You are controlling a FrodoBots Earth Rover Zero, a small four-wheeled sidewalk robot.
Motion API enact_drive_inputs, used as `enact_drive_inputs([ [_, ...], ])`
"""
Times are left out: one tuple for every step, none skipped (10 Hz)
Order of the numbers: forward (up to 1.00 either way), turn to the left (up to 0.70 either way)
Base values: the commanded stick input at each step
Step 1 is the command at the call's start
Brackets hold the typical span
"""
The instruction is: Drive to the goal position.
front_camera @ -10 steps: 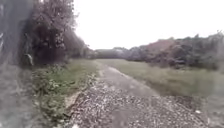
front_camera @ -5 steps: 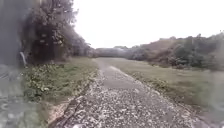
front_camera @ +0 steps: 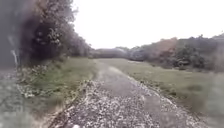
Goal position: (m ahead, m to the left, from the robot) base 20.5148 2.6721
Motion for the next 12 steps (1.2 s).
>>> enact_drive_inputs([
  [0.85, 0.0],
  [0.85, 0.0],
  [0.85, 0.0],
  [0.85, 0.0],
  [0.85, 0.0],
  [0.85, 0.0],
  [0.85, 0.0],
  [0.85, 0.0],
  [0.85, 0.0],
  [0.85, 0.0],
  [0.85, 0.0],
  [0.85, 0.0],
])
